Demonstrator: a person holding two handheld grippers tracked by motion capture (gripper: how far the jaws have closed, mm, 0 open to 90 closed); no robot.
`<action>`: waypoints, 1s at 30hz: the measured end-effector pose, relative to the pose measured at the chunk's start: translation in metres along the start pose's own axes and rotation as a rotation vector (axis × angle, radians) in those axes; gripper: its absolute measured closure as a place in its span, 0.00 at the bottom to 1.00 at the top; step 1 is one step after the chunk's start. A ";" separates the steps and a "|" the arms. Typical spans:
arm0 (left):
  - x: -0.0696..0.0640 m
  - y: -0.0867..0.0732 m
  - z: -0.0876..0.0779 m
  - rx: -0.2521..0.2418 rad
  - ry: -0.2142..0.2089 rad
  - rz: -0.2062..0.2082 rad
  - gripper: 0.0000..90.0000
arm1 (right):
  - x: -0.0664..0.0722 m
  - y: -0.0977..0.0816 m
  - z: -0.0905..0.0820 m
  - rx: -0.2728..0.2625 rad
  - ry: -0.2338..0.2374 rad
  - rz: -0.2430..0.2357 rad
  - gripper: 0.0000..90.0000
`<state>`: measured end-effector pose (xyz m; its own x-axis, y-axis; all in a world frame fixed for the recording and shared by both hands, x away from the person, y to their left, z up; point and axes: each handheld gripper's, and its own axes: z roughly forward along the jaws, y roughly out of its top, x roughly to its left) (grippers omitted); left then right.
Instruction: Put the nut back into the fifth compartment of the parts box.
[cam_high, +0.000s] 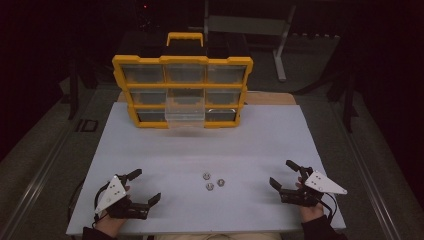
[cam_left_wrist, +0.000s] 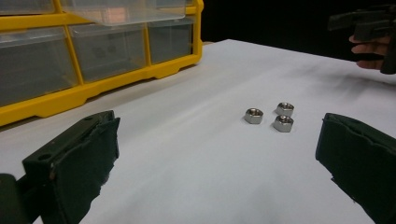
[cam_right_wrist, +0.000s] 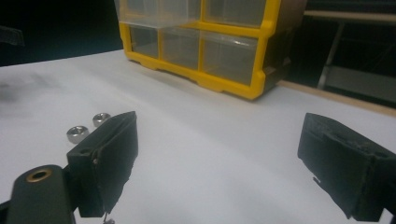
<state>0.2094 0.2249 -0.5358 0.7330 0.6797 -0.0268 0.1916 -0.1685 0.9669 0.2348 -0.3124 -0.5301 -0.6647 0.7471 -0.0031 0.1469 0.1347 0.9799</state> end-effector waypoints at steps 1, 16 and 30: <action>0.000 0.000 0.000 0.000 0.000 0.000 0.00 | 0.000 0.000 0.001 0.001 -0.004 -0.005 0.14; -0.001 0.001 0.001 0.004 -0.006 0.010 0.00 | 0.008 0.002 0.003 0.012 0.026 -0.013 0.14; -0.009 0.032 0.006 -0.039 -0.037 -0.002 0.00 | 0.010 0.003 0.002 0.015 0.033 -0.002 0.15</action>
<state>0.2125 0.2093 -0.5058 0.7562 0.6533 -0.0369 0.1675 -0.1387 0.9761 0.2303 -0.3034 -0.5275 -0.6888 0.7250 0.0016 0.1559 0.1459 0.9769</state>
